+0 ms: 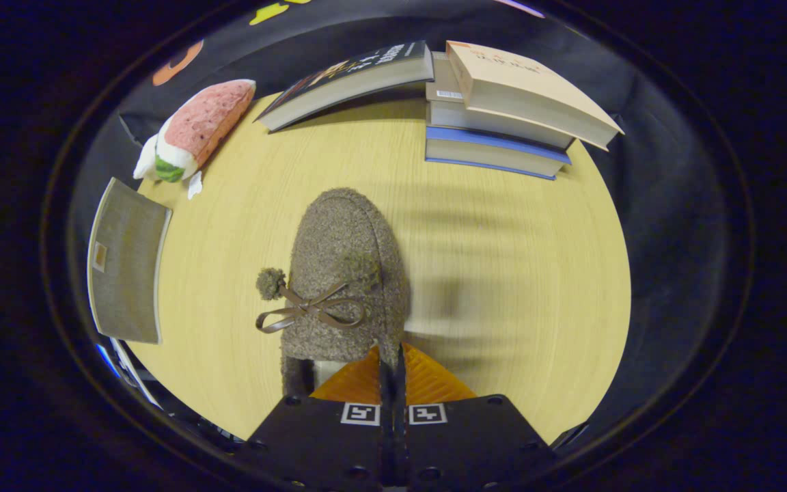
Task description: Open the storage box then place both shoes into the box .Put the left shoe in first, then the right shoe, with the right side of both shoes facing outward in a uniform manner.
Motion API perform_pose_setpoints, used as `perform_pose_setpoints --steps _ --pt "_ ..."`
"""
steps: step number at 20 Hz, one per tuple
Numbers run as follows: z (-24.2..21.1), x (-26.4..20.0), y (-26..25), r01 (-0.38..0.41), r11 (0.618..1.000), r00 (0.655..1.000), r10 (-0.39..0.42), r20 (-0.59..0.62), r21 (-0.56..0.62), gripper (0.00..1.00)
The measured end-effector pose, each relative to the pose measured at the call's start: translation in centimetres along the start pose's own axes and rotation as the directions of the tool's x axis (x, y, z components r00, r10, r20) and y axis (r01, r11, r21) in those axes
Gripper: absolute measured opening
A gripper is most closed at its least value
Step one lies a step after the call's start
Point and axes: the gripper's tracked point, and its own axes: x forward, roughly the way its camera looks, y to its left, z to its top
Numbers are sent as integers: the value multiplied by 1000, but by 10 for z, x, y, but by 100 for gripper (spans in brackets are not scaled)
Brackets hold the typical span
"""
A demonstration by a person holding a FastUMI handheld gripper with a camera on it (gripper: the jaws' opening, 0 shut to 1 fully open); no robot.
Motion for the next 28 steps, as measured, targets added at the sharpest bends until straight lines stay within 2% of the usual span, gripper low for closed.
perform_pose_setpoints --steps 4,10,13,18,23,28 --pt "-12 -25 14 -94 992 995 97 -22 87 1" --pt "8 -95 65 -131 990 990 128 63 56 1" --pt "24 -131 111 -184 982 978 178 108 51 1" --pt "44 -176 199 -213 977 964 210 163 0 1" --pt "45 -192 295 -275 960 949 279 144 -50 1" --pt "36 -186 390 -306 949 945 313 96 -80 1"
